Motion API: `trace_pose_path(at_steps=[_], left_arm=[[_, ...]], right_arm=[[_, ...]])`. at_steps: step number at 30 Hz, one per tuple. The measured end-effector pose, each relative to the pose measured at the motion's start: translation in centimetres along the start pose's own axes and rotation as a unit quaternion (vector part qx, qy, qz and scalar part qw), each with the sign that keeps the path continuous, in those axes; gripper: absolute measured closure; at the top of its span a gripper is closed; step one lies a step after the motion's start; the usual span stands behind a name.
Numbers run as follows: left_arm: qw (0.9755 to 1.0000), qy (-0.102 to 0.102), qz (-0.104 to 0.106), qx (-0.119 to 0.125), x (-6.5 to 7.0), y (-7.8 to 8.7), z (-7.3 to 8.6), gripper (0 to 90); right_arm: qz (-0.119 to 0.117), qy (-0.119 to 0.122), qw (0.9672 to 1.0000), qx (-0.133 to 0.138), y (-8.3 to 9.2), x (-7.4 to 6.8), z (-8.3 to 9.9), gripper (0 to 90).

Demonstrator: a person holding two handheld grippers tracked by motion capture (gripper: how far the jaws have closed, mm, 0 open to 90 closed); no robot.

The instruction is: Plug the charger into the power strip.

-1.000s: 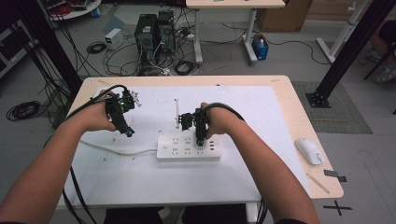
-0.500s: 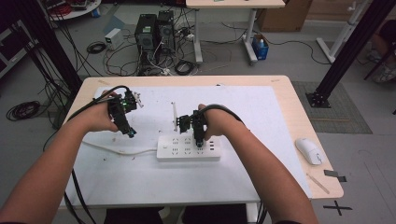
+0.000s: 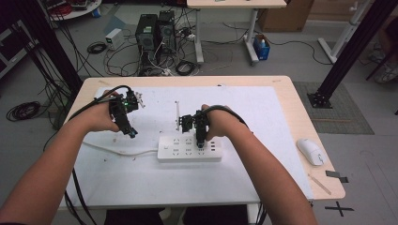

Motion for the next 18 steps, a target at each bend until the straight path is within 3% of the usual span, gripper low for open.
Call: trace_pose_path(at_steps=[2,5,11,16,18], left_arm=[[1.0000,-0.001,-0.001,0.000,0.0,0.1,0.1,2.3],[1.0000,0.003,-0.002,0.000,-0.1,0.2,0.3,2.3],[1.0000,0.007,-0.001,0.001,-0.1,0.4,0.4,2.3],[1.0000,0.002,-0.005,-0.007,-0.1,0.5,0.1,2.3],[1.0000,0.000,-0.006,-0.006,-0.1,0.8,-0.1,2.3]], right_arm=[[-0.012,-0.008,0.9998,0.016,0.3,0.2,0.1,54.4],[-0.017,-0.011,0.9992,0.036,1.2,0.2,0.4,51.2],[-0.011,-0.018,0.9985,0.050,2.4,0.2,1.4,46.0],[-0.018,-0.049,0.9957,0.077,3.2,0.5,2.4,32.0],[-0.018,-0.052,0.9946,0.088,3.5,0.7,2.7,31.7]])
Point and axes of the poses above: each handheld gripper's, and its own axes: y roughly backward along the jaws, z roughly out of its underside, x roughly to its right, the point moved 2 cm from there along -y, roughly forward along the jaws, and after that the axes turned 8 degrees about -x, right-handed, at the moved point
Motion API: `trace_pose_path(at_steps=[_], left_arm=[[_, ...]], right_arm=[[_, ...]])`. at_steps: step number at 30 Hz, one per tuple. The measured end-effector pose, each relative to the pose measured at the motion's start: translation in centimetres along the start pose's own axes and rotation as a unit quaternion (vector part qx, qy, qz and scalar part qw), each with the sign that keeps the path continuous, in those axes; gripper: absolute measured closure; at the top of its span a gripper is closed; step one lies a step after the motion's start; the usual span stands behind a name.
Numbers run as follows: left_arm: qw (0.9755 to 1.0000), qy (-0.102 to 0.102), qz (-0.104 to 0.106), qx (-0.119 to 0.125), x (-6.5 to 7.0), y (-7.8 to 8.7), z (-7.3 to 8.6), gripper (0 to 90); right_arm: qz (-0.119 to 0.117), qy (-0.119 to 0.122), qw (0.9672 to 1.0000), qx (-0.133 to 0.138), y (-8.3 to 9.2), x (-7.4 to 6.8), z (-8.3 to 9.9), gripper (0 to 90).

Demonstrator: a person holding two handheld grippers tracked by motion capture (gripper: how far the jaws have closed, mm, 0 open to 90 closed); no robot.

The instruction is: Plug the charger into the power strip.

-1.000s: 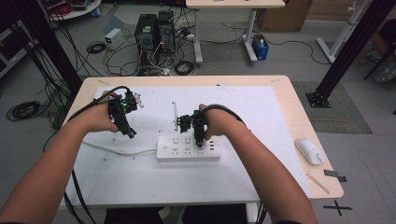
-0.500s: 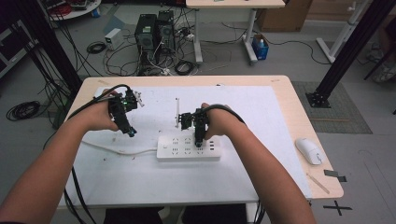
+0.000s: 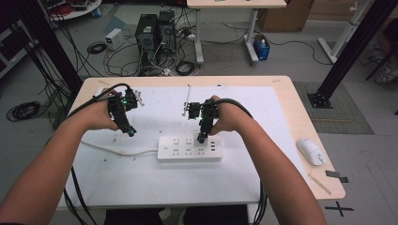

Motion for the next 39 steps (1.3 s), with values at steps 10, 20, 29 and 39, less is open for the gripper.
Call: trace_pose_path(at_steps=[10,20,29,39], left_arm=[[1.0000,-0.002,0.000,-0.003,-0.1,0.4,-0.2,2.3],[0.9998,-0.008,0.008,-0.017,-0.1,0.8,-0.6,2.3],[0.9994,-0.015,0.016,-0.028,-0.7,1.6,-0.5,2.3],[0.9984,-0.029,0.030,-0.038,-0.8,2.1,-1.1,2.3]], right_arm=[[-0.002,-0.018,0.9995,0.027,1.7,0.3,1.3,22.1],[0.010,-0.035,0.9991,0.023,2.5,0.9,2.8,12.5],[0.022,-0.058,0.9981,-0.002,2.8,1.9,5.2,0.9],[0.038,-0.078,0.9960,-0.016,3.9,2.5,7.4,0.9]])
Point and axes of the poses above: each handheld gripper's, and its own axes: y roughly backward along the jaws, z roughly out of its underside, x roughly to its right, the point moved 2 cm from there along -y, roughly forward along the jaws, and after that the axes turned 8 degrees about -x, right-handed, at the moved point
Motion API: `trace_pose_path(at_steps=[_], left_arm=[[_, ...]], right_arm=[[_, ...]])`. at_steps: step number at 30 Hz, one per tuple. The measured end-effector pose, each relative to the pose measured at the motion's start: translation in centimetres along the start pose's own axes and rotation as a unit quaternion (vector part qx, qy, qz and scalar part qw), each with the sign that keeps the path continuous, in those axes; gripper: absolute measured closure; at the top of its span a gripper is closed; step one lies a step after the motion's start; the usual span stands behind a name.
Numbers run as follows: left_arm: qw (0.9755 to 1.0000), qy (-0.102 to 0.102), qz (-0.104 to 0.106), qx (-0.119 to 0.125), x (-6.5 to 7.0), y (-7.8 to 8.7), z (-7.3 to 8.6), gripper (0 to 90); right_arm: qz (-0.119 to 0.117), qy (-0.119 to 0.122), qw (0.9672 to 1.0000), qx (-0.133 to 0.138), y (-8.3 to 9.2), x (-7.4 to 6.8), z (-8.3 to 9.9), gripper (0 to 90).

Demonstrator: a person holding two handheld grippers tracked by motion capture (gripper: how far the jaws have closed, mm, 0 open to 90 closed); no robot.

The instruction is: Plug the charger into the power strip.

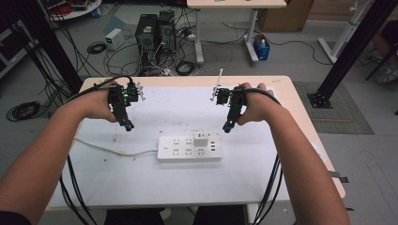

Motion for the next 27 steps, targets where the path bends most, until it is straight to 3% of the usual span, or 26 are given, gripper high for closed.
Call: trace_pose_path(at_steps=[10,18,27], left_arm=[[1.0000,-0.005,0.004,-0.005,-0.7,-0.1,-0.2,2.3],[0.9999,-0.001,0.005,-0.013,-0.5,-0.2,-0.1,2.3],[1.0000,0.000,0.001,-0.007,-0.5,-0.4,-0.1,2.3]], right_arm=[[-0.001,-0.006,0.9999,-0.012,-0.3,1.1,0.3,0.9],[-0.001,-0.013,0.9999,-0.011,-0.3,0.9,0.6,0.9],[0.004,-0.011,0.9998,-0.015,-0.3,0.8,0.7,0.9]])
Point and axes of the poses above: each handheld gripper's, and its own axes: y roughly backward along the jaws, z roughly out of its underside, x roughly to its right, the point moved 2 cm from there along -y, roughly forward along the jaws, and after that the axes turned 8 degrees about -x, right-handed, at the moved point
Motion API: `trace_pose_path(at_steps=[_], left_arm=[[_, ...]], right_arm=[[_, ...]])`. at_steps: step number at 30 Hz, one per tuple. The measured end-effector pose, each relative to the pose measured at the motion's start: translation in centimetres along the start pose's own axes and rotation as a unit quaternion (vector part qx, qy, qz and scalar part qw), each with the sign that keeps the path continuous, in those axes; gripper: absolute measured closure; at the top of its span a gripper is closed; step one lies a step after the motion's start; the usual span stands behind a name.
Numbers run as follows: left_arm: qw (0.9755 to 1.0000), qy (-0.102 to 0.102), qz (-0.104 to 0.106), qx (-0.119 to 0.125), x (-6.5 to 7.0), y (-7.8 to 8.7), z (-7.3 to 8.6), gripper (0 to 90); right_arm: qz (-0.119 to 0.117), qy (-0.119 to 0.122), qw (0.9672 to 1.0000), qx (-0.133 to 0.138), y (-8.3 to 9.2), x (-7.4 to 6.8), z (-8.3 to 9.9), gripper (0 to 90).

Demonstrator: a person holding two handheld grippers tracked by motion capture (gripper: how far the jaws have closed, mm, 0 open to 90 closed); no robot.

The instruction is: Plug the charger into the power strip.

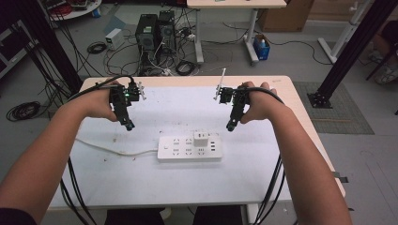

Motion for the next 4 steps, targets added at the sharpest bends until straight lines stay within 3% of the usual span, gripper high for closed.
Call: trace_pose_path(at_steps=[4], left_arm=[[1.0000,0.002,0.002,-0.001,0.01,-0.53,-0.03,2.3]], right_arm=[[0.000,0.000,1.0000,0.006,-0.11,-0.16,0.16,0.9]])
Point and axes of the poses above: each handheld gripper's, and its own axes: y roughly backward along the jaws, z roughly out of its underside, x roughly to its right, the point moved 2 cm from there along -y, roughly forward along the jaws, and after that the axes turned 8 degrees about -x, right-handed, at the moved point
